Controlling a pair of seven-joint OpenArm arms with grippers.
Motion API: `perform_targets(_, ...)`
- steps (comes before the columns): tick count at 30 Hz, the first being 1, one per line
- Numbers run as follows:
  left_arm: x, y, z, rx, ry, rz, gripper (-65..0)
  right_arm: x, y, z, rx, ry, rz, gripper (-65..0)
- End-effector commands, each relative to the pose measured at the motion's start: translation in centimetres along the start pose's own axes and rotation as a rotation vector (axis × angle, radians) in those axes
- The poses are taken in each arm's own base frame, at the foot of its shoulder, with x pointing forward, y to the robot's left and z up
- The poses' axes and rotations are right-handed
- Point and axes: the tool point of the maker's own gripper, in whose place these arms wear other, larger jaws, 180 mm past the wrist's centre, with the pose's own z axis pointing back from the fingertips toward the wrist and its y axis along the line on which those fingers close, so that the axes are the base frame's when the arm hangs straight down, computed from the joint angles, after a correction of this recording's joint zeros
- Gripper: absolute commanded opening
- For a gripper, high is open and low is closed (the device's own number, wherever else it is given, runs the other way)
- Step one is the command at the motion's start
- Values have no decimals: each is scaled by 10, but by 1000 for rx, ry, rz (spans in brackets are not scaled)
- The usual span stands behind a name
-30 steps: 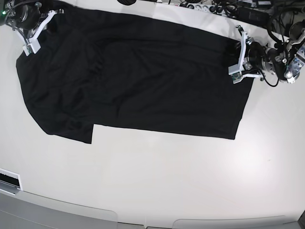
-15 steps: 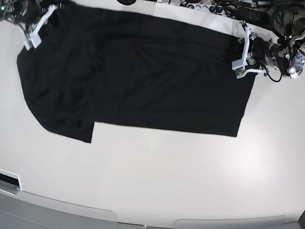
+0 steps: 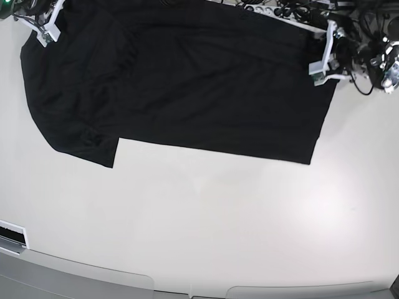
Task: Layout the t-shirt on the table in an organized manner, then fold the t-shirt properly
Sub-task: 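Drag the held shirt edge with both grippers away from the table edge, then release the shirt with the left gripper and move it to the hem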
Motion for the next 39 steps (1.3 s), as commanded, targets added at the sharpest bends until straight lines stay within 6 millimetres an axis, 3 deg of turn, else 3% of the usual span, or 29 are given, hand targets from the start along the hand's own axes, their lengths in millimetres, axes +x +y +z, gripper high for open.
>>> perform_targets(1, -18, 4, 3, 22, 73, -10, -650, 3, -8, 6, -23, -7, 15, -650)
perform_targets(7, -21, 0, 2, 12, 79, -18, -650, 11, -10, 8, -26, -43, 21, -650)
perform_targets(17, 11, -21, 11, -26, 12, -86, -650, 45, -11, 12, 4, -119, 9, -650)
perform_targets(22, 27, -17, 21, -2, -44, -70, -650, 60, -6, 14, 41, -150, -4, -650)
perform_targets(26, 41, 4, 39, 58, -109, -40, -650, 74, -9, 20, 29, -183, 9, -650)
perform_targets(30, 69, 34, 75, 135, -288, 29, -650, 92, -3, 36, 12, -242, 65, -650)
perform_targets(34, 99, 73, 121, 263, -504, 100, -650, 110, 1, 54, -17, -307, 100, -650)
perform_targets(39, 107, 135, 159, 389, -668, 301, -650, 127, 8, 73, -44, -374, 143, -650)
